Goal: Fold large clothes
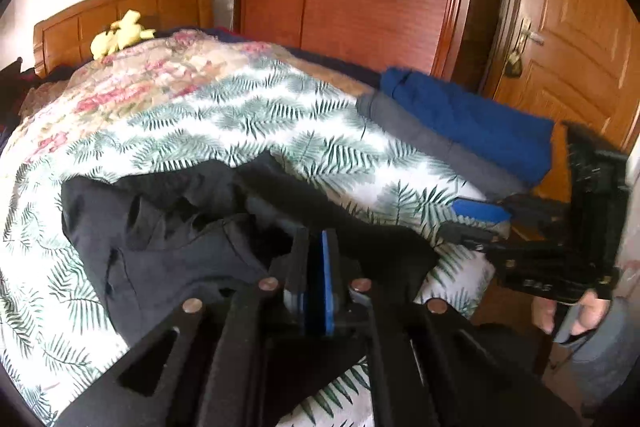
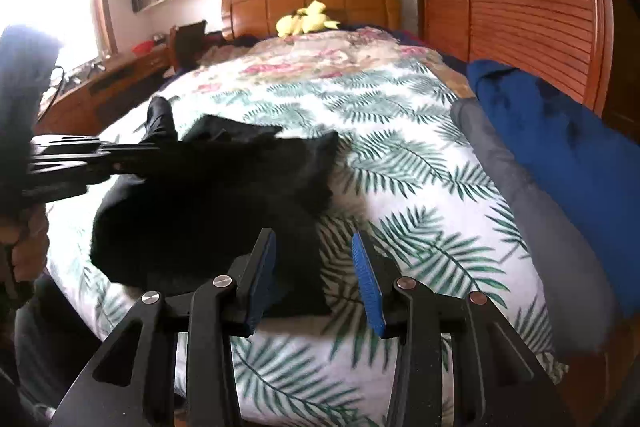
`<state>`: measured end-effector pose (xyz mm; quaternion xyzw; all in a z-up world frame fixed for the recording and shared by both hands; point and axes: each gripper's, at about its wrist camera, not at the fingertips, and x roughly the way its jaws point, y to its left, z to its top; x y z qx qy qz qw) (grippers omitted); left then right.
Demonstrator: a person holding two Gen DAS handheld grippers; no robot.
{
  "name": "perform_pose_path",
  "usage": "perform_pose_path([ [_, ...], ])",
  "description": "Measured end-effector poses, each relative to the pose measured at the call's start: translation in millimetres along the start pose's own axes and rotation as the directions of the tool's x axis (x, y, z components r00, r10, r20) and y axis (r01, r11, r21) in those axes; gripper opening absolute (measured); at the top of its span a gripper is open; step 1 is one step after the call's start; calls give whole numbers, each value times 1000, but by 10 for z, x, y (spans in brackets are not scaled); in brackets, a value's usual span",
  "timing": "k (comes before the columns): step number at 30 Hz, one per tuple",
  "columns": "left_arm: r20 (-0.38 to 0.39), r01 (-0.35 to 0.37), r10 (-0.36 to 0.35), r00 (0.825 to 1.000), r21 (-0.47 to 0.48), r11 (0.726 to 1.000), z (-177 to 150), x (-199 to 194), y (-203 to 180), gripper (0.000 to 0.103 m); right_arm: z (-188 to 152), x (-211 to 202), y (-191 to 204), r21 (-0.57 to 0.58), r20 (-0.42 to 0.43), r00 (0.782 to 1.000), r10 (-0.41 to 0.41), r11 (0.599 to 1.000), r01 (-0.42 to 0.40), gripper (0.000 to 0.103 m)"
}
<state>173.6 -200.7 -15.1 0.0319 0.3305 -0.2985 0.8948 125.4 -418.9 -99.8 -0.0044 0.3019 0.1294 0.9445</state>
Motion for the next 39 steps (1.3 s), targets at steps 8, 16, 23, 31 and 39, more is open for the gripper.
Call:
perform_pose_path([
  [8, 80, 3, 0, 997, -31, 1000, 80, -611, 285, 4, 308, 13, 298, -33, 44, 998, 37, 999, -35, 45],
  [16, 108, -94, 98, 989, -45, 995, -96, -1065, 684, 7, 708, 178, 815, -106, 74, 989, 130, 987, -122, 55],
  [23, 93, -142, 151, 984, -103, 985, -375, -1209, 1064, 9, 966, 608, 1196, -141, -1, 980, 198, 970, -196, 56],
  [31, 81, -181, 195, 977, -152, 972, -643, -1255, 1304, 11, 861, 1027, 1265, -157, -152, 970, 190, 964, -214, 30],
  [39, 52, -185, 197, 979, -171, 968, -796, -1132, 1364, 12, 825, 565, 1272, -216, -17, 979, 201, 956, -200, 1],
])
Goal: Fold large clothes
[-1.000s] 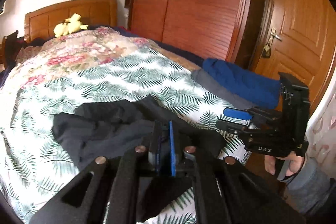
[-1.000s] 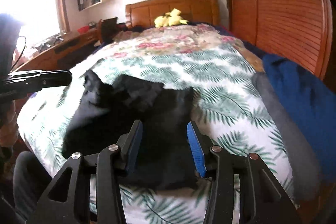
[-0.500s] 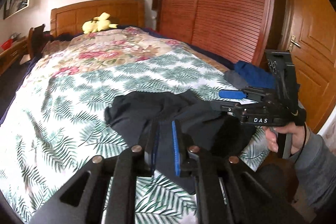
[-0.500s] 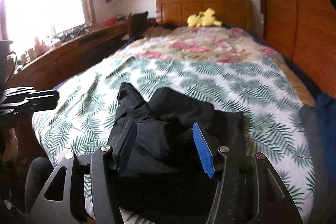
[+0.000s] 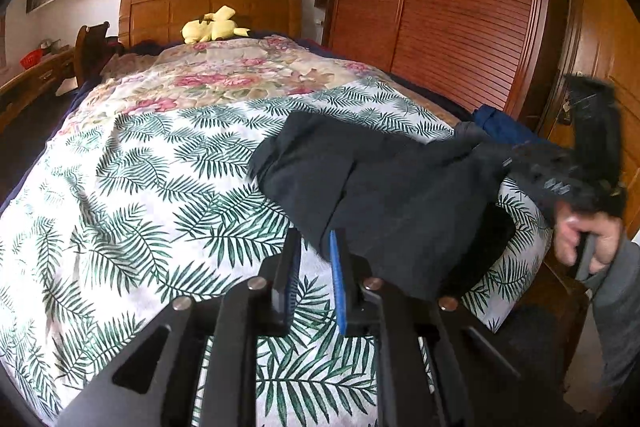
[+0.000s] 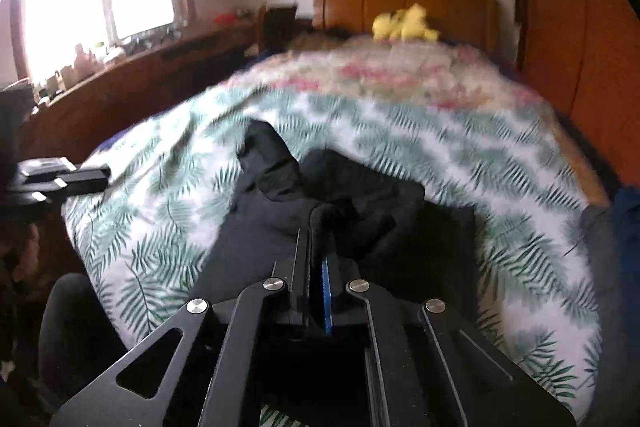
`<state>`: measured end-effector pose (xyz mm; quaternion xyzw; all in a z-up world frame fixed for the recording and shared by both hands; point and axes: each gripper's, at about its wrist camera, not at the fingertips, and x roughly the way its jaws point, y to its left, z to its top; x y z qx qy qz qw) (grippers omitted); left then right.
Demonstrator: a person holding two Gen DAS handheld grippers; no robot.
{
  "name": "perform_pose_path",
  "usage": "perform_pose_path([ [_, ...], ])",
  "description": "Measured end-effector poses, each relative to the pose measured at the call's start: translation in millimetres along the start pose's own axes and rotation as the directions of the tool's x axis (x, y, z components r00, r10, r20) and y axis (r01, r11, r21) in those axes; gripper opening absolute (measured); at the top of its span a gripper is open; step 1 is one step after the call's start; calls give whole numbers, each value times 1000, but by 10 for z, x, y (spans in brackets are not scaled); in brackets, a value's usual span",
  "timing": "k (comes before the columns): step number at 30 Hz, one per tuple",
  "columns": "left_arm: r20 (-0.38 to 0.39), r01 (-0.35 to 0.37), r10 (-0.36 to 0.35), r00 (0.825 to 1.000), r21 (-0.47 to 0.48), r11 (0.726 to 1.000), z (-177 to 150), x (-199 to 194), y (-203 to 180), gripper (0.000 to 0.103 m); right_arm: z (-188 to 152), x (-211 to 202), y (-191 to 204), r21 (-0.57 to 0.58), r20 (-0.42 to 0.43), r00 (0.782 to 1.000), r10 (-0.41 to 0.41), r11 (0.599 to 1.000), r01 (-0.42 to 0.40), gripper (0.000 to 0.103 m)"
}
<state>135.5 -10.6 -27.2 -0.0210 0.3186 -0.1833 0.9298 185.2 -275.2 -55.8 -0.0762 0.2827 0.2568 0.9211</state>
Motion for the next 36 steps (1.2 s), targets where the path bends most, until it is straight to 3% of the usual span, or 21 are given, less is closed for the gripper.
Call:
perform_pose_path([
  [3, 0, 10, -10, 1000, 1, 1000, -15, 27, -29, 12, 11, -311, -7, 0, 73, 996, -48, 999, 48, 1],
  [6, 2, 17, -17, 1000, 12, 1000, -22, 57, -103, 13, -93, -513, -203, 26, 76, 987, -145, 989, 143, 1],
  [10, 7, 26, -27, 1000, 29, 999, -26, 82, -194, 13, -439, -481, -626, 91, -29, 964, -265, 960, 266, 1],
  [14, 5, 37, -37, 999, 35, 999, -41, 102, -277, 13, -852, -137, -928, 117, -184, 939, -292, 942, 315, 1],
  [17, 5, 38, -38, 999, 40, 998, -42, 112, -319, 14, -931, -27, -917, 106, -210, 934, -289, 943, 315, 3],
  [19, 3, 41, -41, 999, 44, 998, -47, 122, -345, 14, -863, -66, -856, 89, -181, 928, -327, 934, 346, 10],
  [21, 3, 39, -39, 999, 54, 998, -56, 127, -377, 14, -783, -125, -841, 88, -156, 924, -350, 926, 366, 36],
  [22, 4, 34, -34, 999, 61, 998, -60, 127, -392, 14, -724, -162, -815, 94, -133, 924, -360, 923, 373, 43],
  [26, 7, 27, -28, 1000, 73, 997, -80, 122, -428, 15, -602, -258, -678, 94, -61, 950, -306, 946, 311, 52],
  [30, 4, 26, -26, 1000, 74, 997, -92, 141, -434, 15, -501, -140, -373, 49, -57, 978, -203, 977, 206, 52],
  [36, -5, 22, -22, 1000, 80, 997, -115, 202, -462, 16, -460, 88, -113, 26, -76, 989, -123, 992, 126, 52],
])
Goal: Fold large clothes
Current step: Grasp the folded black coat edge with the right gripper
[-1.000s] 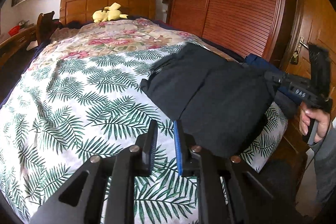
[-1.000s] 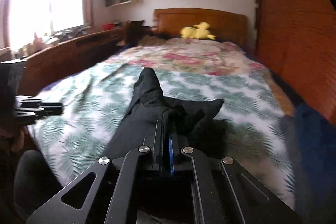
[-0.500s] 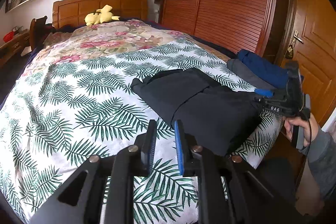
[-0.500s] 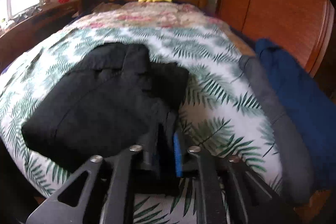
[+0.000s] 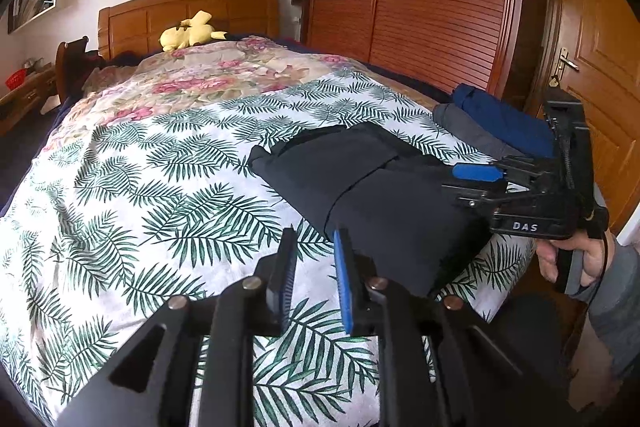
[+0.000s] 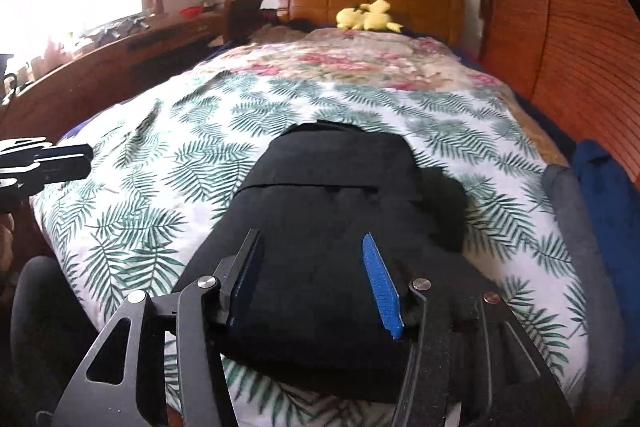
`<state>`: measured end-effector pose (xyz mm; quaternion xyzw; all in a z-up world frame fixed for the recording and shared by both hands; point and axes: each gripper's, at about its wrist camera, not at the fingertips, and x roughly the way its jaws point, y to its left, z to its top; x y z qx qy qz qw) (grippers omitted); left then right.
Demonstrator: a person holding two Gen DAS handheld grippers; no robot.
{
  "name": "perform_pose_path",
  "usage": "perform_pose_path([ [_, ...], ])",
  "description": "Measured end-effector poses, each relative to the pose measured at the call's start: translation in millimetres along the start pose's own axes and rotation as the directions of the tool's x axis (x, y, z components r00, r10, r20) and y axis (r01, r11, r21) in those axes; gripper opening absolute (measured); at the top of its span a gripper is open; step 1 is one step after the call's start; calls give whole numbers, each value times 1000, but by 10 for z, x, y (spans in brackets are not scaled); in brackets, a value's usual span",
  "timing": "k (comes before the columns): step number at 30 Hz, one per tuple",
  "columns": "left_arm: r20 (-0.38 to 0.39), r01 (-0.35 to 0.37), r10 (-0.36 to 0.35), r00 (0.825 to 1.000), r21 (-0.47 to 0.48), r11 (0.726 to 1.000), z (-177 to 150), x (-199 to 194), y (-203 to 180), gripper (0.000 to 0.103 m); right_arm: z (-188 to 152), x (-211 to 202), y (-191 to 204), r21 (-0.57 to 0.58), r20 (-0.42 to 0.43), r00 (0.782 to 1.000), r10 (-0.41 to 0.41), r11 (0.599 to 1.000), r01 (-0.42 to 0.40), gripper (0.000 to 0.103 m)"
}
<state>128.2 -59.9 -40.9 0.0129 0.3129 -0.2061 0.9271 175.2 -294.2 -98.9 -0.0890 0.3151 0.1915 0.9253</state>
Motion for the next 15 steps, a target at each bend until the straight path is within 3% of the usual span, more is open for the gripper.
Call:
perform_pose_path([
  [6, -6, -5, 5, 1000, 11, 1000, -32, 81, -3, 16, -125, 233, -81, 25, -68, 997, -21, 999, 23, 52],
  [9, -19, 8, -8, 1000, 5, 1000, -42, 216, 27, 17, -335, 461, -249, 125, -147, 988, 35, 992, -16, 53],
  [15, -60, 37, -36, 998, 16, 999, 20, 611, 55, 18, -478, 384, -289, 134, -112, 993, 33, 991, -18, 53],
])
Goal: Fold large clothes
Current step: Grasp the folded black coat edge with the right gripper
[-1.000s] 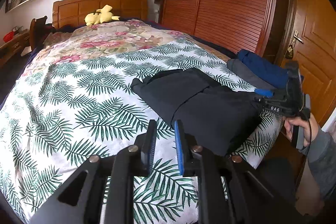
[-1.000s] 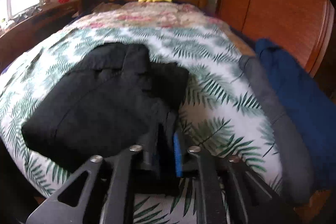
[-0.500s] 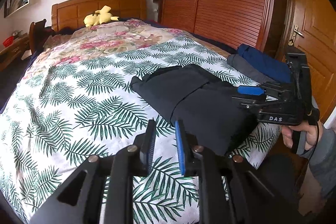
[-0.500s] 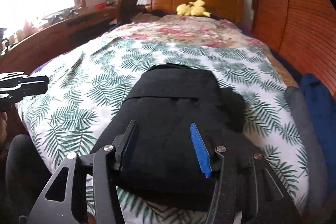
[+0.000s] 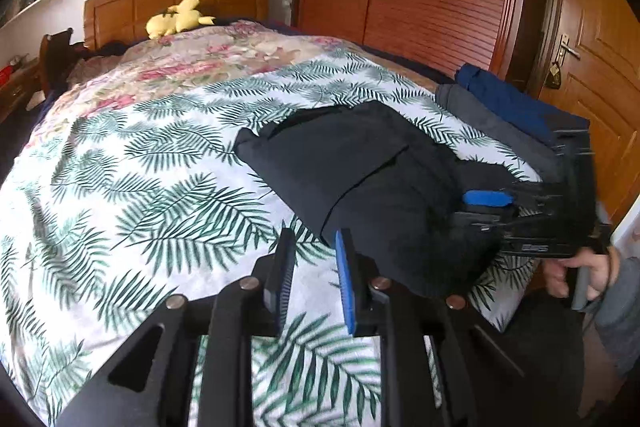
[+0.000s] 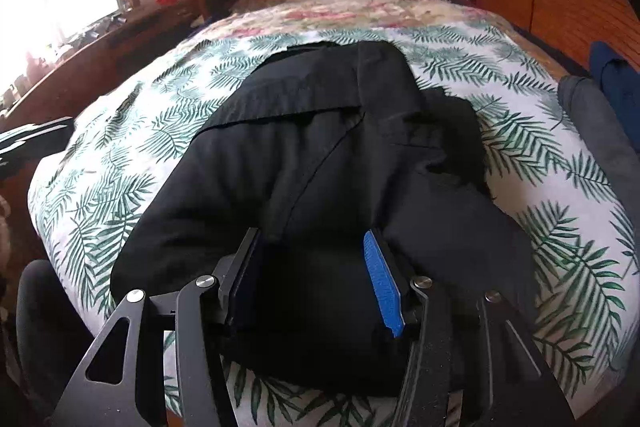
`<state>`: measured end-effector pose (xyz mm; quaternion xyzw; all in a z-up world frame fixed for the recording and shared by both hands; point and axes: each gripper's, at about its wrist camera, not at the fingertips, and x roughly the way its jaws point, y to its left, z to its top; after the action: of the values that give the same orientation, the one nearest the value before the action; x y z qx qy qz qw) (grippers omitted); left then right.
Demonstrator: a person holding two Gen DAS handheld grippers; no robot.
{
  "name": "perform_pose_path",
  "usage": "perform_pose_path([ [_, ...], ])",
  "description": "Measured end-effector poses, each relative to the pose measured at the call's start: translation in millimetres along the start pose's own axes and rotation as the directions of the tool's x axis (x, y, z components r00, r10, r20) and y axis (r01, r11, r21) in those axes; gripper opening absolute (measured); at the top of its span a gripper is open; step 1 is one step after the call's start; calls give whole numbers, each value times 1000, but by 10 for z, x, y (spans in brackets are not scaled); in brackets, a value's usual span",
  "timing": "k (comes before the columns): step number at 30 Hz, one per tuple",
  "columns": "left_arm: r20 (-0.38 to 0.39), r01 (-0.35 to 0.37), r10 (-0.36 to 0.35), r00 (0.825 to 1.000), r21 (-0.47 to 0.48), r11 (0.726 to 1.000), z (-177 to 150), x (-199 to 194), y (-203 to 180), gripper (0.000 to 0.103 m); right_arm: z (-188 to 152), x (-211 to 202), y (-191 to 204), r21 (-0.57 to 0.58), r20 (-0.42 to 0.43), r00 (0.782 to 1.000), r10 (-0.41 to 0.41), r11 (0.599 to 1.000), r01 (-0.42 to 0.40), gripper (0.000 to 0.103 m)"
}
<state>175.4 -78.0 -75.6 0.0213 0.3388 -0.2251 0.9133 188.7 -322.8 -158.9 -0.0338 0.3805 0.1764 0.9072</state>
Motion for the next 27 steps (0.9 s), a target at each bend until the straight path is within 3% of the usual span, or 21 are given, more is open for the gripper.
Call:
perform_pose_path([
  [7, -64, 8, -7, 998, 17, 1000, 267, 692, 87, 19, 47, -328, -245, -43, 61, 986, -158, 986, 160, 53],
  [12, -127, 5, -4, 992, 13, 1000, 436, 1194, 218, 20, 69, -291, -509, -17, 43, 975, -219, 975, 220, 53],
  [17, -155, 1, -4, 988, -16, 1000, 586, 1515, 370, 29, -35, -148, -669, 11, 3, 985, -175, 985, 175, 53],
  [20, -166, -62, 59, 984, -14, 998, 663, 1655, 444, 33, -101, -88, -662, 6, -3, 987, -162, 987, 162, 53],
  [24, -199, -82, 73, 977, -36, 996, 720, 1882, 570, 37, -135, -94, -655, 20, 0, 990, -140, 990, 140, 53],
  [27, -222, -79, 67, 973, -44, 996, 759, 2028, 643, 46, -160, -95, -667, 27, -2, 992, -126, 992, 126, 53],
])
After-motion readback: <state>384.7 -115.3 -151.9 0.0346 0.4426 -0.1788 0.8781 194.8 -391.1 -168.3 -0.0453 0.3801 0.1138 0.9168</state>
